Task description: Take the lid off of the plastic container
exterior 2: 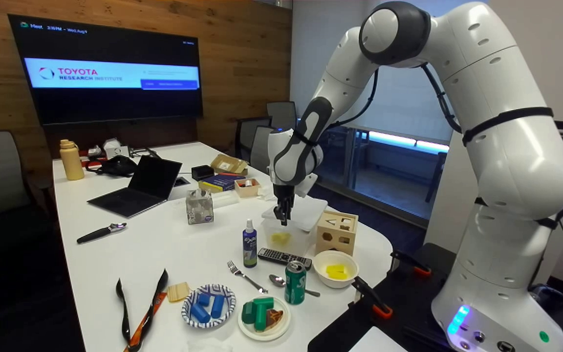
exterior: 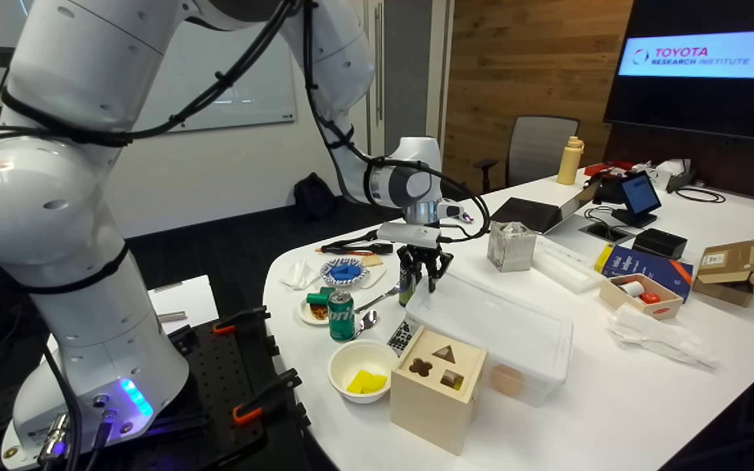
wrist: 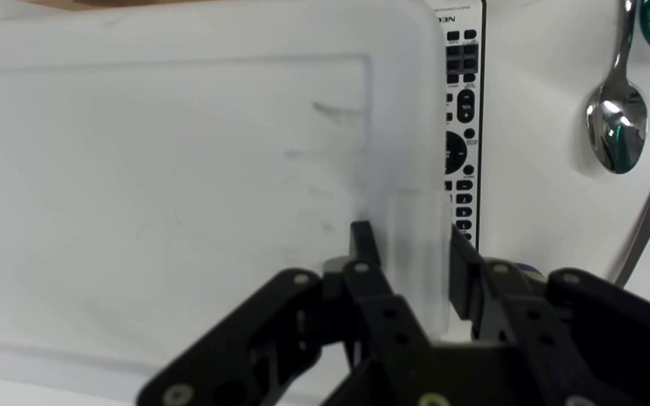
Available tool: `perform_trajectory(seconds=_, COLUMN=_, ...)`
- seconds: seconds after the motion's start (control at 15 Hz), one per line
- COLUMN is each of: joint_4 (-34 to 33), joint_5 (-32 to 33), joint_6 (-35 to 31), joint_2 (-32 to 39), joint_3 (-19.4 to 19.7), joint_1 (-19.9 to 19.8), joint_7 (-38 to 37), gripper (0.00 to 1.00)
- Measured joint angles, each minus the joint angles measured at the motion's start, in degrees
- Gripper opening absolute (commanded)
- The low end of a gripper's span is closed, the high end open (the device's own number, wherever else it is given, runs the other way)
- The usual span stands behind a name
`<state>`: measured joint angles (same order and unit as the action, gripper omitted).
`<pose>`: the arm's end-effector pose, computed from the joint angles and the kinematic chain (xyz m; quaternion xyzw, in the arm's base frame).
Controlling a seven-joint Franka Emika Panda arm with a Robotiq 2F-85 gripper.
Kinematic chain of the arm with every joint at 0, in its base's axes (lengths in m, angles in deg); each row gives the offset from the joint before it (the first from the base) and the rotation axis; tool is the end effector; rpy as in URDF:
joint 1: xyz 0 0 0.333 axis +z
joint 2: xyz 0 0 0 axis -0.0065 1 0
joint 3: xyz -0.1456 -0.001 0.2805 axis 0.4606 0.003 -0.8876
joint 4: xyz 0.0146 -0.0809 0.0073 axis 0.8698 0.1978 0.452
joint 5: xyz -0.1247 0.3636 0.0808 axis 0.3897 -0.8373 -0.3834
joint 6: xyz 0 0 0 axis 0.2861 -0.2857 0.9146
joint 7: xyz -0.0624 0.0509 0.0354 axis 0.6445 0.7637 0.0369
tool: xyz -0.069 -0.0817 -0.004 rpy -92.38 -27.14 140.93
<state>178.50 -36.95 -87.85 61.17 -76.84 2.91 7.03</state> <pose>0.5779 0.0204 0.1371 0.9716 0.2257 -0.0004 0.0708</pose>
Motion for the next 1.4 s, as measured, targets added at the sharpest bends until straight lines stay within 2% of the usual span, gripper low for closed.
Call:
perform_trajectory(seconds=0.4, joint_4=0.0, joint_5=1.5, joint_6=-0.37, joint_2=-0.43, joint_3=0.46, joint_1=0.67, joint_7=-1.9, gripper=0.08)
perform_trajectory(seconds=0.8, joint_4=0.12, joint_5=7.05, joint_6=-0.85, joint_2=-1.88, joint_3=3.83, joint_1=4.68, joint_7=-8.03, gripper=0.08)
perform_trajectory(seconds=1.2, joint_4=0.65, joint_5=17.03, joint_6=-2.04, joint_2=-3.95, joint_3=10.12, joint_1=11.6, joint_7=-19.77, gripper=0.08)
perform_trajectory(seconds=1.4, joint_4=1.08, joint_5=25.51, joint_6=-4.99, joint_2=-4.67, joint_3=14.54, joint_1=15.55, joint_7=-29.47, gripper=0.08)
